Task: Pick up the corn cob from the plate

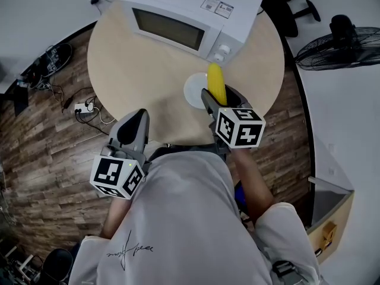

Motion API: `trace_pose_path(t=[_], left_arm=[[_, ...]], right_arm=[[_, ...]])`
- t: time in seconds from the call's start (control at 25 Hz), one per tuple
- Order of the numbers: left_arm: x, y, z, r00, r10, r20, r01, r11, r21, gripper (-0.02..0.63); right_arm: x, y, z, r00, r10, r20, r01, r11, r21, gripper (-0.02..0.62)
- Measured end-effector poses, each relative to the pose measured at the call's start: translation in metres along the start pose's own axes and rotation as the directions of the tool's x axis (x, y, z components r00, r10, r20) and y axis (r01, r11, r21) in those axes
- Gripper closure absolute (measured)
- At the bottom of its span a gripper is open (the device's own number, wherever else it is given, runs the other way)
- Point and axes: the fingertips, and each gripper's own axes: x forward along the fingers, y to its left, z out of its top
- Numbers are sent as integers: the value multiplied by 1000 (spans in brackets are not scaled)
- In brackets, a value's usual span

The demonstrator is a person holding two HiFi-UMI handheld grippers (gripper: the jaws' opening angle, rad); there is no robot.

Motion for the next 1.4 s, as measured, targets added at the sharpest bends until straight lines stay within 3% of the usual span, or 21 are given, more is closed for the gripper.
trace_pose_path(t=[1.4], left_arm=[[4, 10, -8, 1000, 20, -10, -20, 999, -49, 614]], right_arm=[[-56, 7, 34, 988, 24, 152, -22, 1000, -13, 322]])
